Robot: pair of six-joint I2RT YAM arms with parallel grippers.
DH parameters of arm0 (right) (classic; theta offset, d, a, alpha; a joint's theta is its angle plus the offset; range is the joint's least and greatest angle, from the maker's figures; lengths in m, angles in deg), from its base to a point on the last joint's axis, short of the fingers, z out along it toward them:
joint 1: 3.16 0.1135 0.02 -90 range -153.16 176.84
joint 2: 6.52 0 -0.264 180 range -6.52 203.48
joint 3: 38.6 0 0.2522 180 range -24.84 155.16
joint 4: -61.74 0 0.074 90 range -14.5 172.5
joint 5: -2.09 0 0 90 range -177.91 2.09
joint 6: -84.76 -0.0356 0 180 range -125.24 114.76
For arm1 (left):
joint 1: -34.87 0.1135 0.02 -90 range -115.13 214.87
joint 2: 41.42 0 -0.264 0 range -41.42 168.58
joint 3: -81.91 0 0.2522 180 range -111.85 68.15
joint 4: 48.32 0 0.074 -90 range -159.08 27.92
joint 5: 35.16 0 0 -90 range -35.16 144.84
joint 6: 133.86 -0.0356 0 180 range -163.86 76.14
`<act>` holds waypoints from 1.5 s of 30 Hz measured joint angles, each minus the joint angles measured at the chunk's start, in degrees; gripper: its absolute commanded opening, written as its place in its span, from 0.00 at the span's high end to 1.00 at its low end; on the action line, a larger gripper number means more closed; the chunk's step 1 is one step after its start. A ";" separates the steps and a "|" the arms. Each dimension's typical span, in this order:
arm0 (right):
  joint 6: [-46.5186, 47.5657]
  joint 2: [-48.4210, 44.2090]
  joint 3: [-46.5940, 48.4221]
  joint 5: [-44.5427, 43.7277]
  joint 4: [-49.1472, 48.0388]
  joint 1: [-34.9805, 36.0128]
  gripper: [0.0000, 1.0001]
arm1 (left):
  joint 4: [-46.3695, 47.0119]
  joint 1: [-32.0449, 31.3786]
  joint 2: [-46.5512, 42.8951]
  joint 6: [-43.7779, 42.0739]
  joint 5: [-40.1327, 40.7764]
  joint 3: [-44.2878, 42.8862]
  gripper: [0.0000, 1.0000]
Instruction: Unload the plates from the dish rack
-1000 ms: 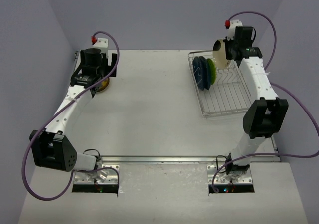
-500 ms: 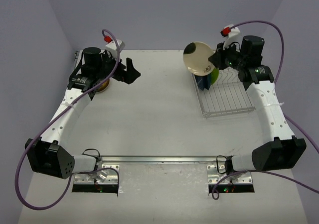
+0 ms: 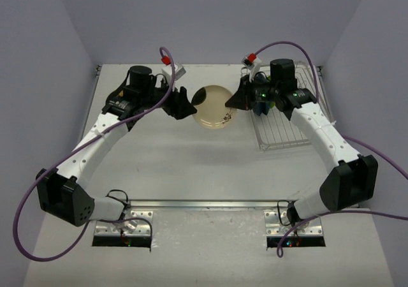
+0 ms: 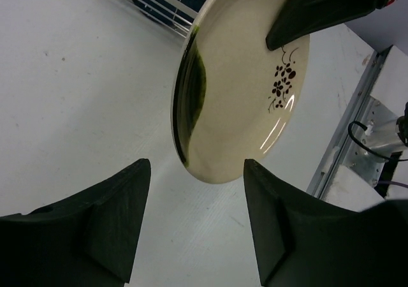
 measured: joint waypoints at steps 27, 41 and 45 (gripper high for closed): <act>-4.36 1.94 2.91 -33.77 3.55 1.04 0.13 | -3.82 43.26 20.32 7.29 1.56 -5.27 1.00; -1.98 14.87 16.03 -36.90 10.50 -12.16 0.13 | -5.35 50.23 38.49 7.94 3.76 -14.52 0.90; -1.13 16.99 17.71 -37.08 11.34 -14.99 0.14 | -5.08 50.51 41.06 8.65 4.26 -15.65 0.77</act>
